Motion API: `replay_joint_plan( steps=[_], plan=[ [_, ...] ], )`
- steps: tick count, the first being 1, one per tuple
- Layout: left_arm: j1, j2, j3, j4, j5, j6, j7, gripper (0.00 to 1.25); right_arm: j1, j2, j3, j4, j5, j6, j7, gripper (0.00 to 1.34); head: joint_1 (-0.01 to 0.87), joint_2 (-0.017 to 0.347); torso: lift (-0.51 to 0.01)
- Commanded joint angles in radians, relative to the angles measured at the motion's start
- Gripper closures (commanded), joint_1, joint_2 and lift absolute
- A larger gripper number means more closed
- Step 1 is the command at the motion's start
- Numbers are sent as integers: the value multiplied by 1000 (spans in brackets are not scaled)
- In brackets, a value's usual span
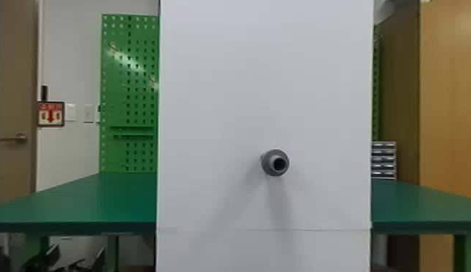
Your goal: Hold the wheel and insert it
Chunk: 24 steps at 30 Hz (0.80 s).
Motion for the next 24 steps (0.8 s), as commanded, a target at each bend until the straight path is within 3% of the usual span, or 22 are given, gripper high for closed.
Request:
replay_joint_plan(
  steps=[1, 6, 12, 24],
  plan=[
    [2, 4, 25, -28, 73, -15, 8, 502, 3, 3, -13, -8, 3, 1, 0, 1133, 0, 3, -498],
    [0, 6, 33, -28, 136, -4, -2, 502, 3, 6, -16, -8, 4, 6, 0, 1133, 0, 3, -498],
    [-16, 10, 61, -28, 200, 34, -90, 502, -11, 7, 1, -3, 15, 10, 0, 1133, 0, 5, -498],
    [-38, 24, 38, -24, 272, 70, -111, 502, -14, 4, -5, -3, 13, 7, 0, 1133, 0, 5, -498]
  ],
)
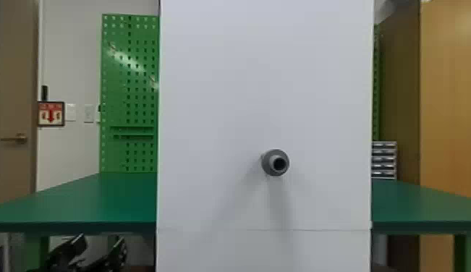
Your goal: Hold the wheel and insert it
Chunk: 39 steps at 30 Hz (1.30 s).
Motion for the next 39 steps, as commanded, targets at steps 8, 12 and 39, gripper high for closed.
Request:
replay_joint_plan(
  steps=[8, 12, 39],
  plan=[
    [-49, 18, -18, 61, 125, 35, -114, 502, 1, 3, -5, 0, -1, 0, 0, 1133, 0, 5, -498],
    [-49, 18, -19, 63, 125, 35, -114, 502, 1, 3, -7, 0, 1, 0, 0, 1133, 0, 5, -498],
    [-98, 27, -31, 52, -21, 247, -326, 502, 4, 9, -28, -6, 1, -6, 0, 1133, 0, 5, -498]
  ],
)
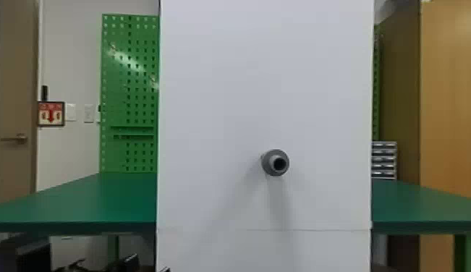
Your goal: Hold the wheel and insert it
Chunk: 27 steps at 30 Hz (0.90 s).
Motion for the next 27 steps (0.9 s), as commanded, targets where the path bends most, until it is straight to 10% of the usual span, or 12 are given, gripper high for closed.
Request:
replay_joint_plan(
  steps=[1, 27],
  plan=[
    [-23, 3, -4, 0, -31, 53, -23, 502, -2, 1, 0, 0, 1, 0, 0, 1133, 0, 5, -498],
    [-3, 2, 7, 0, -16, 25, 3, 501, 1, 2, -1, 0, 5, 0, 0, 1133, 0, 5, -498]
  ],
)
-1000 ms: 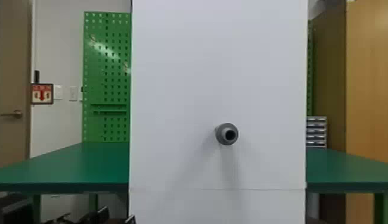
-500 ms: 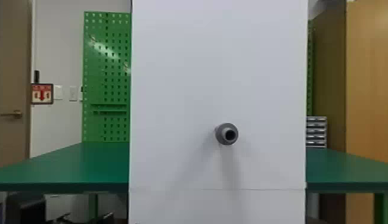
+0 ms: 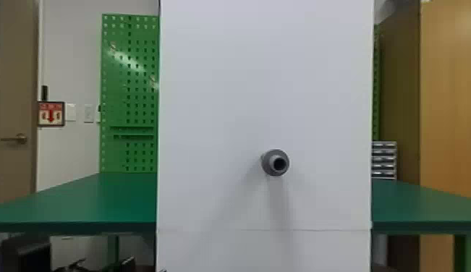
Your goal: Hold the wheel and insert it
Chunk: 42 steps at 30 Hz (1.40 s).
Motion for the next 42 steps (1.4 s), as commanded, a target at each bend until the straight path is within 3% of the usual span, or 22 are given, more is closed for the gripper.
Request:
replay_joint_plan(
  steps=[1, 15, 32, 42],
  plan=[
    [0, 0, -1, 0, -2, -2, 0, 501, 2, 0, 0, 0, 1, 0, 0, 1133, 0, 5, -498],
    [0, 0, -4, 0, -11, 0, 0, 501, -14, 22, 5, -95, 40, 86, 0, 1133, 0, 5, -498],
    [0, 0, -7, 0, -13, 0, 0, 501, -63, 22, 23, -274, 65, 319, 0, 1133, 0, 5, -498],
    [0, 0, -9, 0, -14, 0, 0, 501, -133, 22, 46, -408, 90, 545, -1, 1133, 0, 5, -498]
  ],
)
